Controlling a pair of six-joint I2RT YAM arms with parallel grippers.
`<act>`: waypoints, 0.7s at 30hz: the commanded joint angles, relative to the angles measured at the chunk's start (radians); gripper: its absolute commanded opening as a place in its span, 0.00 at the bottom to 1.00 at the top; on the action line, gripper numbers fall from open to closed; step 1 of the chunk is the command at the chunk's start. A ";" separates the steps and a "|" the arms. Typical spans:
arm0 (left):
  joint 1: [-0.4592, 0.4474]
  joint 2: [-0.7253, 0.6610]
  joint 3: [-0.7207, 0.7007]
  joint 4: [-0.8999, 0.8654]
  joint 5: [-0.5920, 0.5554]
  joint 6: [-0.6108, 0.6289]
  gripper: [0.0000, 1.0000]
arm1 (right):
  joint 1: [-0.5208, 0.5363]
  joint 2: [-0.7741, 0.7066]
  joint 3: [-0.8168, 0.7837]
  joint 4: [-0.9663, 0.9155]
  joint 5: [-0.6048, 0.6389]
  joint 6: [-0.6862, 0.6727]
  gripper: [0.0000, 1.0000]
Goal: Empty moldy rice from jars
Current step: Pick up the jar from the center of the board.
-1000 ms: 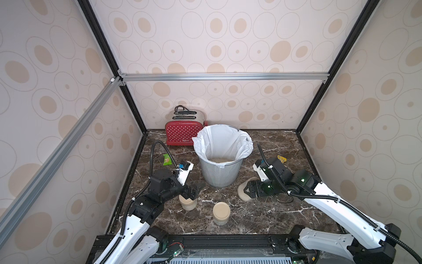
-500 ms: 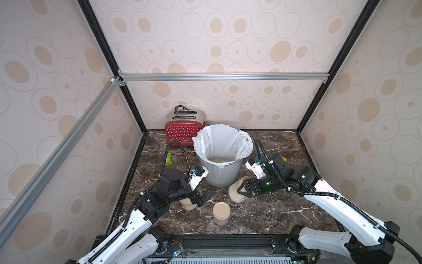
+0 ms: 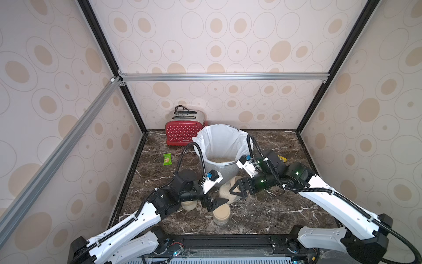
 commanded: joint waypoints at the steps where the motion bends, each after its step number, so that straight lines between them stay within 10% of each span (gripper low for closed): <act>1: -0.016 0.020 0.042 0.069 0.043 0.006 0.99 | 0.009 -0.015 0.036 0.092 -0.075 -0.021 0.61; 21: -0.021 0.164 0.095 0.196 0.116 -0.002 0.99 | 0.014 -0.006 0.037 0.199 -0.279 -0.066 0.60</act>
